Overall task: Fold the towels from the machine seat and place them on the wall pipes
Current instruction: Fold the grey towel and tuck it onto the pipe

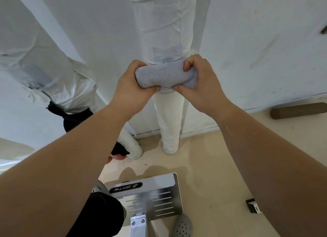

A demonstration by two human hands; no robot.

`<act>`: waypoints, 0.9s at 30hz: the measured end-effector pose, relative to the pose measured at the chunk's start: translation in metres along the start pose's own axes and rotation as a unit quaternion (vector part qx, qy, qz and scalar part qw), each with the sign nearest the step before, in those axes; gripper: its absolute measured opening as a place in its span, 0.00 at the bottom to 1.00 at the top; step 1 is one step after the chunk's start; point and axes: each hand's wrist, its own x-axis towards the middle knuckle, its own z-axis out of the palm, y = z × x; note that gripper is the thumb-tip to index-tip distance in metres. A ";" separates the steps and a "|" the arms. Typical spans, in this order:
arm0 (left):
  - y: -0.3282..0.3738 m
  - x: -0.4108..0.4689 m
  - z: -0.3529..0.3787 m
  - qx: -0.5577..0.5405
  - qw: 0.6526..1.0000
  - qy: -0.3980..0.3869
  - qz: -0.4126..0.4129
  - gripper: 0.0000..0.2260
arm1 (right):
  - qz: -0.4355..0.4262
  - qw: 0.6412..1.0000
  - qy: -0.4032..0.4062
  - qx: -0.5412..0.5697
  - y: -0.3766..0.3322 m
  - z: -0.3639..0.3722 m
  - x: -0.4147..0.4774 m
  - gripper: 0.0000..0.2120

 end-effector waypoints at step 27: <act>0.003 0.003 0.007 0.338 0.909 0.081 0.231 0.26 | -0.047 0.989 0.051 -0.131 -0.009 0.004 -0.008 0.19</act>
